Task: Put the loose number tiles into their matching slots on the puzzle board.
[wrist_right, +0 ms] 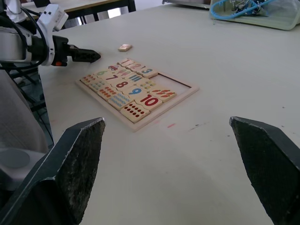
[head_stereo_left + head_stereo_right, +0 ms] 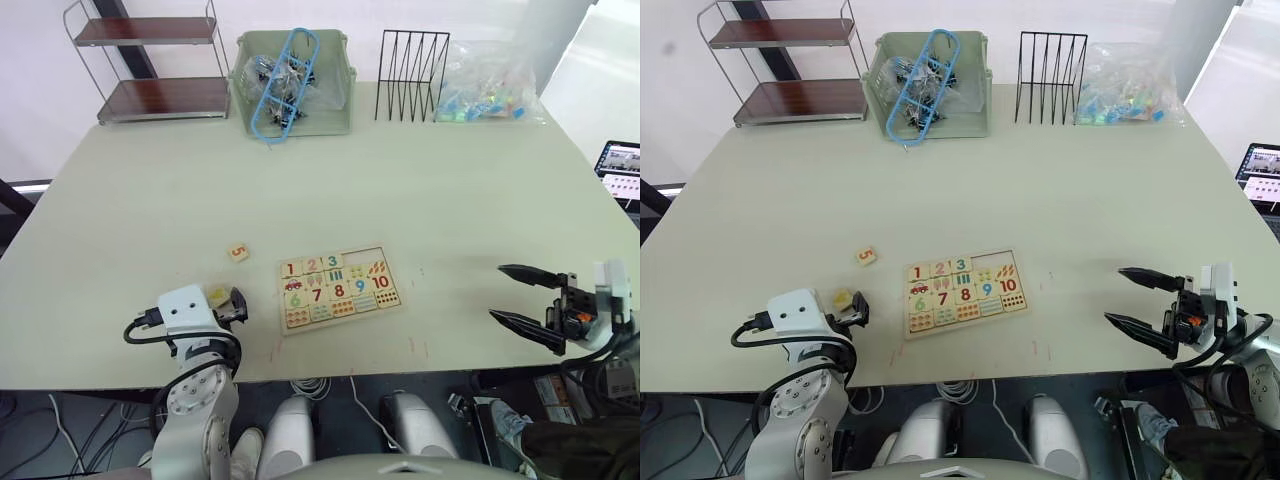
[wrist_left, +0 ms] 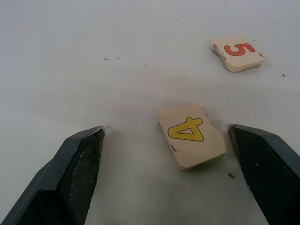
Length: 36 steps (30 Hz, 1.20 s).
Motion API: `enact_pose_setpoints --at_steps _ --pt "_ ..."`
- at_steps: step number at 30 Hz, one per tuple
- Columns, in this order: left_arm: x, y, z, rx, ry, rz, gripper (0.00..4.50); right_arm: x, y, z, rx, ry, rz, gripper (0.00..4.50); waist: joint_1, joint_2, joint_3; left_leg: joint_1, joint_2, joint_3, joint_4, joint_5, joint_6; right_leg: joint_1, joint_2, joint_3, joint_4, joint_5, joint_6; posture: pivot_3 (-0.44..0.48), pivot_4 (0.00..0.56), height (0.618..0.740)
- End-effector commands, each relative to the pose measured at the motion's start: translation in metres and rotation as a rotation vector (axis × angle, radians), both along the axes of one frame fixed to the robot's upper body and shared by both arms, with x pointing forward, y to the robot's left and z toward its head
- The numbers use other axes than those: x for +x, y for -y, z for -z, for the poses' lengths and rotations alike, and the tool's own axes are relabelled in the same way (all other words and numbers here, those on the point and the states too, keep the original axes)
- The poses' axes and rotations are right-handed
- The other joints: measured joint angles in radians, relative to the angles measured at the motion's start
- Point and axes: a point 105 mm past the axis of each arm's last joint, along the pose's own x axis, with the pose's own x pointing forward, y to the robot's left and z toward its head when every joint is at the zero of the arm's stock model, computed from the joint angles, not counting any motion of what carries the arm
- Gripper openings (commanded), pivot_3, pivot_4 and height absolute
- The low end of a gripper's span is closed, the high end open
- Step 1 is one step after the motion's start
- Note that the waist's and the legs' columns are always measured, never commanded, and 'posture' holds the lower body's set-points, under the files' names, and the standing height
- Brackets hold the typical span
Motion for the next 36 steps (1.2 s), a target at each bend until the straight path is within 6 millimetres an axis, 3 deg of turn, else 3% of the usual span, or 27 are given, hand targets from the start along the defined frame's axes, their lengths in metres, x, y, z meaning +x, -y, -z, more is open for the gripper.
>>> enact_pose_setpoints --at_steps 1,6,8,11,14,16,19,36 --pt "-0.001 -0.003 -0.001 -0.003 0.006 -0.024 4.5 -0.003 -0.001 -0.006 0.0 0.028 -0.014 4.43 0.0 0.0 0.0 0.0 0.0 0.0 0.0 0.0 0.0 0.0 0.0 0.0 0.0 0.0 0.0 0.0 0.15 0.74" --pt "-0.002 -0.002 0.001 -0.018 0.002 -0.021 4.5 -0.005 0.001 -0.004 -0.004 0.022 -0.015 4.43 0.0 0.0 0.0 0.0 0.0 0.0 0.0 0.0 0.0 0.0 0.0 0.0 0.0 0.0 0.0 0.0 0.15 0.74" --pt "-0.005 0.0 0.003 -0.029 -0.002 -0.018 3.95 -0.006 0.001 -0.003 -0.006 0.021 -0.016 4.5 0.0 0.0 0.0 0.0 0.0 0.0 0.0 0.0 0.0 0.0 0.0 0.0 0.0 0.0 0.0 0.0 0.15 0.74" --pt "-0.01 0.001 0.006 -0.048 -0.007 -0.016 3.95 -0.007 0.001 -0.002 -0.007 0.02 -0.017 4.5 -0.003 0.0 0.0 0.0 0.0 0.0 0.0 0.0 0.0 0.0 0.0 0.0 0.0 0.0 0.0 0.0 0.15 0.74" --pt "-0.013 0.001 0.007 -0.052 -0.008 -0.018 3.32 -0.008 0.002 -0.001 -0.008 0.017 -0.02 4.5 -0.003 0.0 0.0 0.0 0.0 0.0 0.0 0.0 0.0 0.0 0.0 0.0 0.0 0.0 0.0 0.0 0.15 0.74" --pt "-0.014 0.001 0.007 -0.053 -0.01 -0.017 2.29 -0.009 0.002 0.0 -0.009 0.015 -0.023 4.5 -0.003 0.0 0.0 0.0 0.0 0.0 0.0 0.0 0.0 0.0 0.0 0.0 0.0 0.0 0.0 0.0 0.15 0.74" --pt "-0.015 0.001 0.008 -0.059 -0.014 -0.016 1.09 -0.009 0.002 0.001 -0.01 0.014 -0.024 4.5 -0.003 0.001 0.0 0.0 0.0 0.0 0.0 0.0 0.0 0.0 0.0 0.0 0.0 0.0 0.0 0.0 0.15 0.74" --pt "-0.005 0.002 -0.002 -0.028 0.024 0.096 1.09 -0.008 0.001 0.002 0.021 0.033 -0.037 4.5 -0.003 0.001 0.0 0.001 0.0 -0.001 0.0 0.0 0.0 0.0 0.0 0.0 0.0 0.0 0.0 0.0 0.15 0.74"
